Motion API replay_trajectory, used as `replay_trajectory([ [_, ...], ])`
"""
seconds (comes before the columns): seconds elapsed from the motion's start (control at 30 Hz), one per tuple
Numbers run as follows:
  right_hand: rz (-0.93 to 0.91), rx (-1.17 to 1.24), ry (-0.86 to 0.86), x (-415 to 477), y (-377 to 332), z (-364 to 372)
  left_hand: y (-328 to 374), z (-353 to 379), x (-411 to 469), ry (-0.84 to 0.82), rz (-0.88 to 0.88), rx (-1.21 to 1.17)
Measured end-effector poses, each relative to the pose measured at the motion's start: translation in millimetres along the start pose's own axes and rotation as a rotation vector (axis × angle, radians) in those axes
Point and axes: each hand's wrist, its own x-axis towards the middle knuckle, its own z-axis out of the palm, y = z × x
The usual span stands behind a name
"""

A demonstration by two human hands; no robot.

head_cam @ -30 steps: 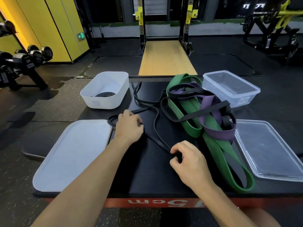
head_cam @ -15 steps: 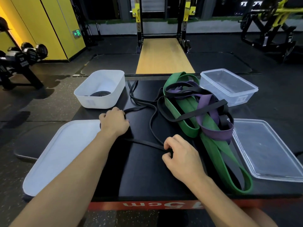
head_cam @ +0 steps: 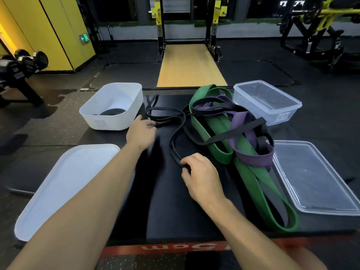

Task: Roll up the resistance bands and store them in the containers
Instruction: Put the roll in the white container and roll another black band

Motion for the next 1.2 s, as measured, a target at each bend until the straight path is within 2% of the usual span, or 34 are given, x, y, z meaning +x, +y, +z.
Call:
replay_trajectory([
  [0.07, -0.001, 0.009, 0.011, 9, -3, 5, -10, -9, -19, 0.059, -0.035, 0.103],
  [0.13, 0.000, 0.024, 0.022, 13, -6, 9, -9, -15, -53, 0.099, -0.036, 0.063],
  [0.2, -0.023, 0.019, 0.023, 11, -8, 10, -1, -16, -93, 0.061, 0.003, 0.002],
  [0.27, -0.119, 0.027, -0.016, 3, -9, 9, 2, -15, -131, 0.017, 0.058, -0.022],
  [0.4, -0.385, 0.045, -0.184, -23, -11, -2, -13, -8, -173, 0.043, 0.160, -0.066],
  [0.47, -0.360, 0.113, -0.249, -32, -8, -8, -22, -8, -183, 0.038, 0.219, -0.077],
  [0.57, -0.214, 0.227, -0.360, -36, 1, -16, -30, -9, -188, 0.040, 0.287, -0.096],
  [0.7, -0.205, 0.268, -0.422, -35, 6, -23, -35, -8, -191, -0.012, 0.348, -0.074],
  [0.93, -0.143, 0.401, -0.291, -36, 4, -16, -37, -10, -198, -0.150, 0.487, 0.023],
  [1.1, -0.172, 0.225, -0.147, -40, 8, -16, -39, -8, -194, -0.144, 0.484, 0.048],
  [1.2, -0.246, 0.118, -0.165, -42, 7, -16, -38, -6, -194, -0.113, 0.419, 0.020],
])
